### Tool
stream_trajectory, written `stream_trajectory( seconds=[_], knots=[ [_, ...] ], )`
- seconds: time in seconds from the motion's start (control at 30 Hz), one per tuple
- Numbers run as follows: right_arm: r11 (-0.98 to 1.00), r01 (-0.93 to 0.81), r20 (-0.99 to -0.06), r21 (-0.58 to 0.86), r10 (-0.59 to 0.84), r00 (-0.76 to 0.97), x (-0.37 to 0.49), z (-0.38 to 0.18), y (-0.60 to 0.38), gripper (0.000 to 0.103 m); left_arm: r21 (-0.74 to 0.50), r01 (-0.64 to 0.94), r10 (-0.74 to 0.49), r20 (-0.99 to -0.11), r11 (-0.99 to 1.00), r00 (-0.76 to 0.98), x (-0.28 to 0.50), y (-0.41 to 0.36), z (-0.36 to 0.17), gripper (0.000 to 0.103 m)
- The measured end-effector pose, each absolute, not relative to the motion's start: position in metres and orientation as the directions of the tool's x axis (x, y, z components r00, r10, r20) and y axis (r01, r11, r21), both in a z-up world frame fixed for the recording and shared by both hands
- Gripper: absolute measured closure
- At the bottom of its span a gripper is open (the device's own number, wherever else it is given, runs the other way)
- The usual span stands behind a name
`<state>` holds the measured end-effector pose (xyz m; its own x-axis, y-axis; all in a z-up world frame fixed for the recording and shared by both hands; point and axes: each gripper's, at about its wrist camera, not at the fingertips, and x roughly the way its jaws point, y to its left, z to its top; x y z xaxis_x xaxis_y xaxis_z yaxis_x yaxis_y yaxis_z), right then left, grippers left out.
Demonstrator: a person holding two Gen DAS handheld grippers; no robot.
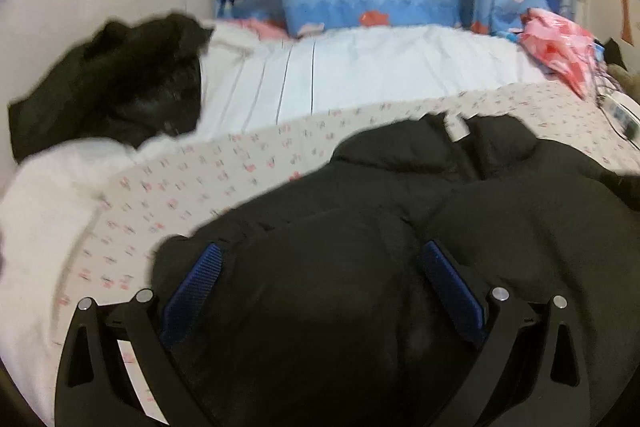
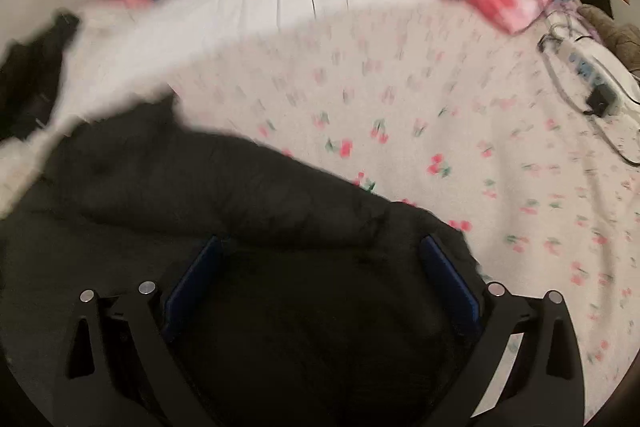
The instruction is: Fold large clothes
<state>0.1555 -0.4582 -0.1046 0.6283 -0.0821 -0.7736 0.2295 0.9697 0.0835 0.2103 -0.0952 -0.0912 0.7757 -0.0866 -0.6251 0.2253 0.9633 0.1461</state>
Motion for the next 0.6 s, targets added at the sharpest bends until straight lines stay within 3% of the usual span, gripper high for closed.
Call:
stream_trajectory(
  seconds=[0.13,0.23,0.4,0.5,0.6],
  knots=[
    [0.984,0.176,-0.804,-0.023,-0.123,0.581,0.125,-0.124,-0.452,0.007,0.181,0.244,-0.087,-0.607,0.953,0.790,0.183,-0.083,-0.080,0.006],
    [0.979,0.194,-0.819,0.057,-0.065,0.570,0.122,-0.153,-0.464,0.007,0.192,0.254,-0.057,-0.684,0.948,0.727,0.189,-0.078,-0.107,0.006],
    [0.979,0.202,-0.850,0.007,-0.100,0.517,0.119,-0.136,-0.455,0.007,0.192,0.247,-0.045,-0.698,0.950,0.715,0.192,-0.077,-0.121,0.006],
    [0.983,0.183,-0.809,0.033,-0.081,0.583,0.094,-0.113,-0.450,0.007,0.204,0.236,-0.033,-0.686,0.950,0.727,0.186,-0.078,-0.123,0.006],
    [0.987,0.160,-0.823,0.004,-0.088,0.562,0.079,-0.127,-0.445,0.007,0.185,0.237,-0.045,-0.691,0.954,0.722,0.187,-0.077,-0.126,0.006]
  ],
)
